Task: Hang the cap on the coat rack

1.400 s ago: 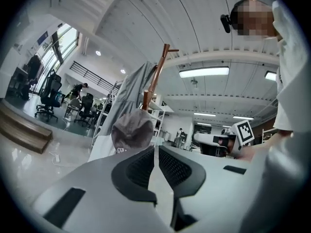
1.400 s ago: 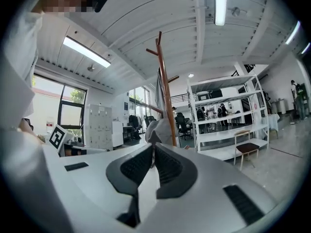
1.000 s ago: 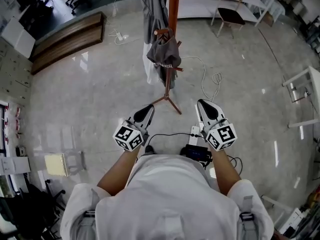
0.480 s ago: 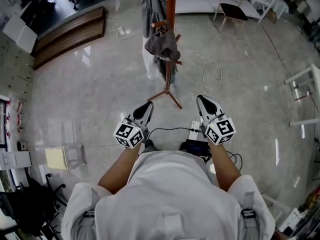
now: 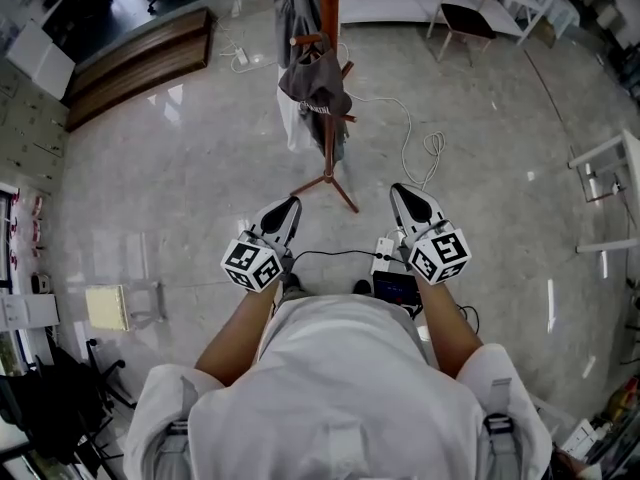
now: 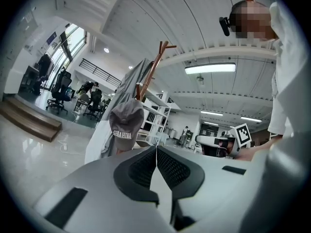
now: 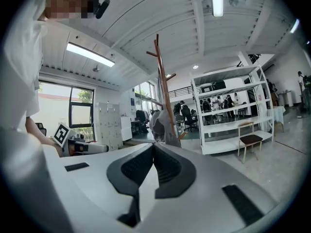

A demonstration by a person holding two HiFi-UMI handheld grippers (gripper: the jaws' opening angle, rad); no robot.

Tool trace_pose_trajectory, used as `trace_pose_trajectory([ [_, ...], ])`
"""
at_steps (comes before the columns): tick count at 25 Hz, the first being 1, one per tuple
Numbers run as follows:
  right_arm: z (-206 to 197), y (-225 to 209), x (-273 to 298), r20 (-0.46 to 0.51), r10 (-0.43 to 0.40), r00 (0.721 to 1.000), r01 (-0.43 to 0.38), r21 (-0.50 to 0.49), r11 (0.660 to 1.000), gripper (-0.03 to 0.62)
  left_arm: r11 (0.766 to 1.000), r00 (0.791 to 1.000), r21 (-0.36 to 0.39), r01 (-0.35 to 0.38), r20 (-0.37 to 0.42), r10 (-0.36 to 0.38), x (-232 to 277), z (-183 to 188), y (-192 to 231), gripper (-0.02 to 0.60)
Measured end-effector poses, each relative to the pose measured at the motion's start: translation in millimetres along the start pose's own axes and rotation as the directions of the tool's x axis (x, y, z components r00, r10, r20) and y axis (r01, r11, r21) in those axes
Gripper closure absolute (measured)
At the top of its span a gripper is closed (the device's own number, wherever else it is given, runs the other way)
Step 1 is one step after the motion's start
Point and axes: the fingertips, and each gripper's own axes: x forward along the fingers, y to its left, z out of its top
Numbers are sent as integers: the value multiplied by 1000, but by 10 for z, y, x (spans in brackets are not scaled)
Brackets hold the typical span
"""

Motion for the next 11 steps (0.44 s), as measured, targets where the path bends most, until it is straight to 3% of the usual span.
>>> trace_pose_trajectory([
  [11,67,-303,-239,6,14,1000,-14,-25,1000,571,1000,1000,-6,6,22,-6,310,-118,-368,560],
])
